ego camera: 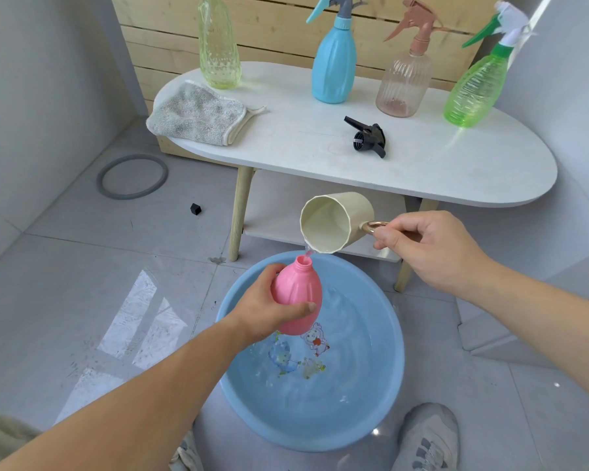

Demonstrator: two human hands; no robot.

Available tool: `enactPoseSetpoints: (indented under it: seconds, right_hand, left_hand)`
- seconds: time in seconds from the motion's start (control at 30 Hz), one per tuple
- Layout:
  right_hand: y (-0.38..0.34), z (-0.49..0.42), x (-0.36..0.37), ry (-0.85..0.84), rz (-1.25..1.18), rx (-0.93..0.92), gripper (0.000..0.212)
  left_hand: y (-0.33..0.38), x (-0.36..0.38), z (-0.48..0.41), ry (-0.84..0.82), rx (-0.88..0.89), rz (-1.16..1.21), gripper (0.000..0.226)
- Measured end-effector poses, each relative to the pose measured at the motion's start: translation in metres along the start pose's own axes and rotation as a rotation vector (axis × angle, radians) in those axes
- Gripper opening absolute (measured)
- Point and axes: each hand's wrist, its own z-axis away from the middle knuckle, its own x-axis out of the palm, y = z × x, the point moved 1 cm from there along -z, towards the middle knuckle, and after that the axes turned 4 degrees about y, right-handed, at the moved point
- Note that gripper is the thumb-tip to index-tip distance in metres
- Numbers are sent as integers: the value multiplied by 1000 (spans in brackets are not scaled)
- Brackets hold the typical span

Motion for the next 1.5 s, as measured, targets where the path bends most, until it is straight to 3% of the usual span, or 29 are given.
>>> enactPoseSetpoints:
  seconds: [0.7, 1.1, 1.5]
  right_hand:
    - [8, -5, 3, 19, 33, -83, 17]
    - [10, -6, 3, 25, 33, -160, 25]
    - [12, -5, 3, 43, 132, -266, 14]
  left_hand:
    - [-1, -1, 0, 10, -2, -2, 76]
    - [-3, -1, -1, 13, -7, -28, 80]
    - [-4, 0, -2, 12, -12, -46, 82]
